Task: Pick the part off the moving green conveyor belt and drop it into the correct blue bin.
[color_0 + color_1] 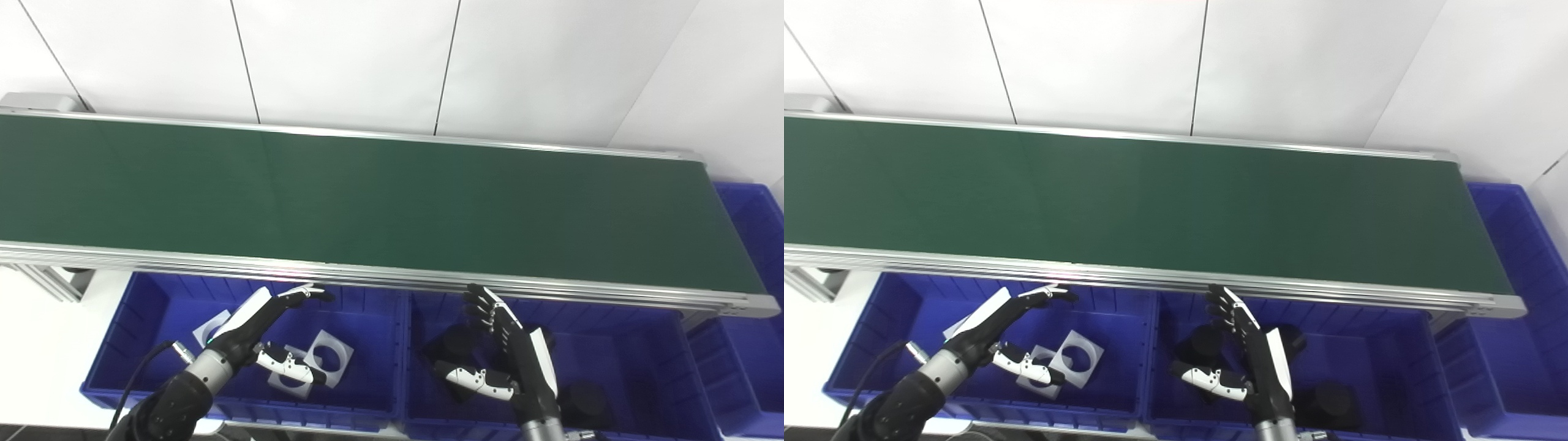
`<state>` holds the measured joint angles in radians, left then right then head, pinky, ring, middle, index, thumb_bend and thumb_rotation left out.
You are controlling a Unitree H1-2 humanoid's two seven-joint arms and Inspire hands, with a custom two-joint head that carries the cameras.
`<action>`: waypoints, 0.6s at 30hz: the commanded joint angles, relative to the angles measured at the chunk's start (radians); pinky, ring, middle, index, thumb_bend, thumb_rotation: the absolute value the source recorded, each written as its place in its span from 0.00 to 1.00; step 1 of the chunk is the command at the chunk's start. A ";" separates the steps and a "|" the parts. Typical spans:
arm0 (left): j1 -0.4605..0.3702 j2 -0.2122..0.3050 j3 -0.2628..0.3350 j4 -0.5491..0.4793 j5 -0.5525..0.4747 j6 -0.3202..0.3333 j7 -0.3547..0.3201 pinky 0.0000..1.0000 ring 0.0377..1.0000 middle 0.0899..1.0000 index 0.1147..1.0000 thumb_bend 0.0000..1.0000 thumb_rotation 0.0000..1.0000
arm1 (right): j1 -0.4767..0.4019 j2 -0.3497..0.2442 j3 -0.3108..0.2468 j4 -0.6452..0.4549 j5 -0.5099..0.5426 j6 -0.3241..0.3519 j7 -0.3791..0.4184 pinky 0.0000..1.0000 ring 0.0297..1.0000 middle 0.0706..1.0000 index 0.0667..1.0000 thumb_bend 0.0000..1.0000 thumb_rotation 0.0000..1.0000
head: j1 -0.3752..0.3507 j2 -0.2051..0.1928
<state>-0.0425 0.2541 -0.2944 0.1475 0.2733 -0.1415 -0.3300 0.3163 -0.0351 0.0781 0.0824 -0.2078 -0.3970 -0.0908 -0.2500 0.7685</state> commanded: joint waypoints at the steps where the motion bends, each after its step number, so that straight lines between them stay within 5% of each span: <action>1: 0.005 -0.023 0.027 -0.036 -0.088 -0.020 -0.005 0.76 0.78 0.75 0.66 0.75 0.05 | -0.008 0.013 0.004 -0.008 -0.009 -0.052 -0.015 0.71 0.78 0.81 0.85 0.69 0.09 | -0.031 -0.014; 4: 0.033 -0.083 0.088 -0.026 -0.309 -0.012 -0.048 0.80 0.78 0.75 0.66 0.73 0.01 | -0.002 0.029 0.004 -0.005 -0.019 -0.052 -0.027 0.71 0.78 0.81 0.85 0.69 0.10 | -0.092 -0.037; 6: 0.041 -0.112 0.114 -0.004 -0.379 -0.043 -0.060 0.83 0.79 0.76 0.71 0.68 0.15 | 0.000 0.038 0.004 -0.001 -0.028 -0.053 -0.033 0.71 0.78 0.82 0.85 0.68 0.11 | -0.115 -0.053; 11: 0.039 -0.159 0.142 0.069 -0.491 -0.156 -0.111 0.80 0.77 0.75 0.72 0.67 0.22 | 0.004 0.049 0.009 0.014 -0.057 -0.068 -0.058 0.71 0.79 0.82 0.85 0.67 0.12 | -0.142 -0.100; 18: 0.038 -0.200 0.166 0.102 -0.533 -0.209 -0.111 0.88 0.82 0.80 0.77 0.71 0.19 | 0.002 0.032 0.023 0.034 -0.062 -0.072 -0.098 0.71 0.80 0.82 0.85 0.66 0.09 | -0.130 -0.168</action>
<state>0.0149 0.0633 -0.1335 0.2515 -0.2346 -0.3044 -0.4326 0.3229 0.0017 0.0952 0.1293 -0.2733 -0.4102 -0.1718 -0.3866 0.6167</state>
